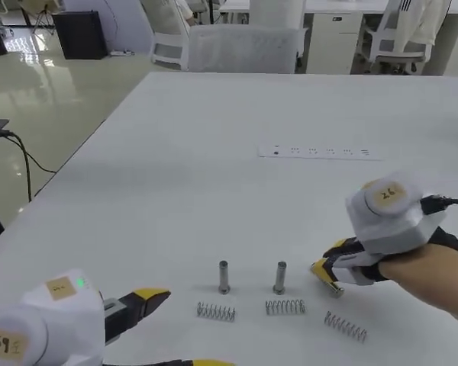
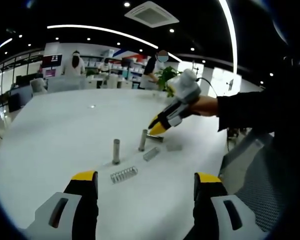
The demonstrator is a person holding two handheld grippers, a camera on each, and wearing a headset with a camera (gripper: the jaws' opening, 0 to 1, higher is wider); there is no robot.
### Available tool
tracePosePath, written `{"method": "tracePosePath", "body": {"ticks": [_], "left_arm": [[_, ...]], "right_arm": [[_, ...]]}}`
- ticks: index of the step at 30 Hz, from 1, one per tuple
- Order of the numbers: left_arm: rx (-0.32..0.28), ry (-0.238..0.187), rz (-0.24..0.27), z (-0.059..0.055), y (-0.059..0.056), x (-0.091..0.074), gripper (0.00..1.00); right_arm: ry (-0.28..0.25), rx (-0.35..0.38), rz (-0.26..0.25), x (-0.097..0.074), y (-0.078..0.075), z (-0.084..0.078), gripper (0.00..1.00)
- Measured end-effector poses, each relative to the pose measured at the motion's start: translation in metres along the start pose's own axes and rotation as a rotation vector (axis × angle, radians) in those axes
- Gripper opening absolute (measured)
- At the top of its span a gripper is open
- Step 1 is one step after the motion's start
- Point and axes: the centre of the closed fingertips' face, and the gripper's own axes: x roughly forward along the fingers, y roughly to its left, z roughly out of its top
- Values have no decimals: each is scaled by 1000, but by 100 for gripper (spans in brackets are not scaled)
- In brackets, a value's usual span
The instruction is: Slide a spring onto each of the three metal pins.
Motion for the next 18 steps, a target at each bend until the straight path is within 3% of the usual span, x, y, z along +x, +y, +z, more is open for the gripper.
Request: {"method": "tracePosePath", "body": {"ticks": [18], "left_arm": [[-2,1,-2,0,-1,0,74]], "right_arm": [[91,41,-30,14,-2,-10,9]]}}
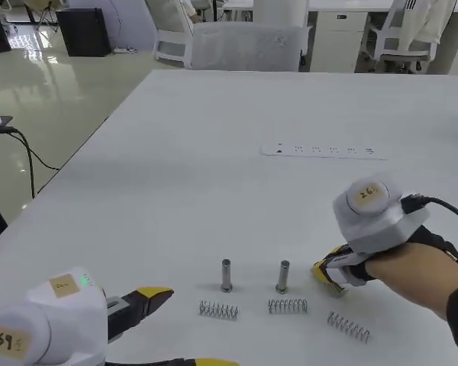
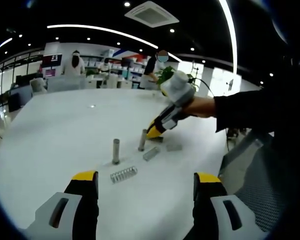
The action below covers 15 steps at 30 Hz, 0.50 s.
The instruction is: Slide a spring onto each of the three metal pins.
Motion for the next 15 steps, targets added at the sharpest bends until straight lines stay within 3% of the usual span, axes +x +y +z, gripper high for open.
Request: {"method": "tracePosePath", "body": {"ticks": [15], "left_arm": [[5,2,-2,0,-1,-1,73]], "right_arm": [[93,12,-35,4,2,-2,5]]}}
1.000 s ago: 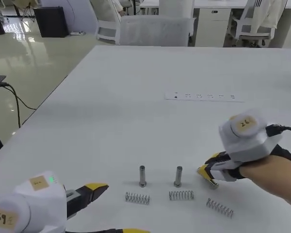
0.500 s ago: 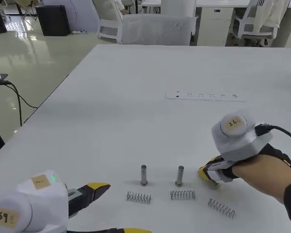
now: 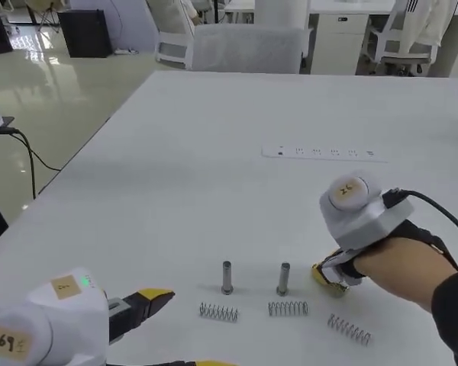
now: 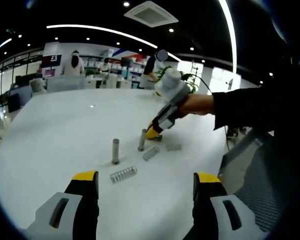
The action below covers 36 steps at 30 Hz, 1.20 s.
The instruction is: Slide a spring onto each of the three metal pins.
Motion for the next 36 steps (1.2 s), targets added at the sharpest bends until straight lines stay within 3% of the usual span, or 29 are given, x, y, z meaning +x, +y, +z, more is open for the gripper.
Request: {"method": "tracePosePath", "body": {"ticks": [5,11,22,36], "left_arm": [[1,-2,2,0,1,-1,73],[5,-7,1,2,0,-1,73],[10,-15,-1,3,0,-2,73],[18,-20,2,5,0,-3,73]], "right_arm": [[-33,44,16,-6,-1,-1,5],[-75,57,16,-25,-2,5,5],[-122,71,0,-46,-2,2,5],[-143,95,-5,-55,-2,-6,5]]}}
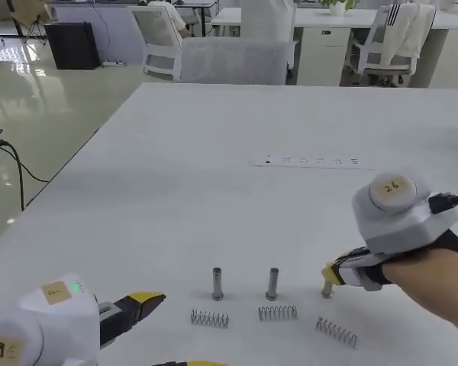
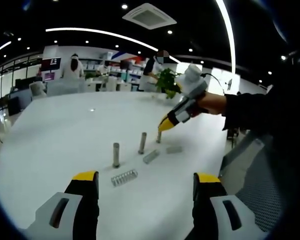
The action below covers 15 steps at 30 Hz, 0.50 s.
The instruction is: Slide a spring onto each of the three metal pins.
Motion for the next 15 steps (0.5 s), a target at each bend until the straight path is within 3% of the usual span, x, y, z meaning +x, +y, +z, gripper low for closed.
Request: {"method": "tracePosePath", "body": {"ticks": [15], "left_arm": [[49,-5,-13,7,-3,-2,74]], "right_arm": [[-16,-7,16,-2,3,-4,5]]}}
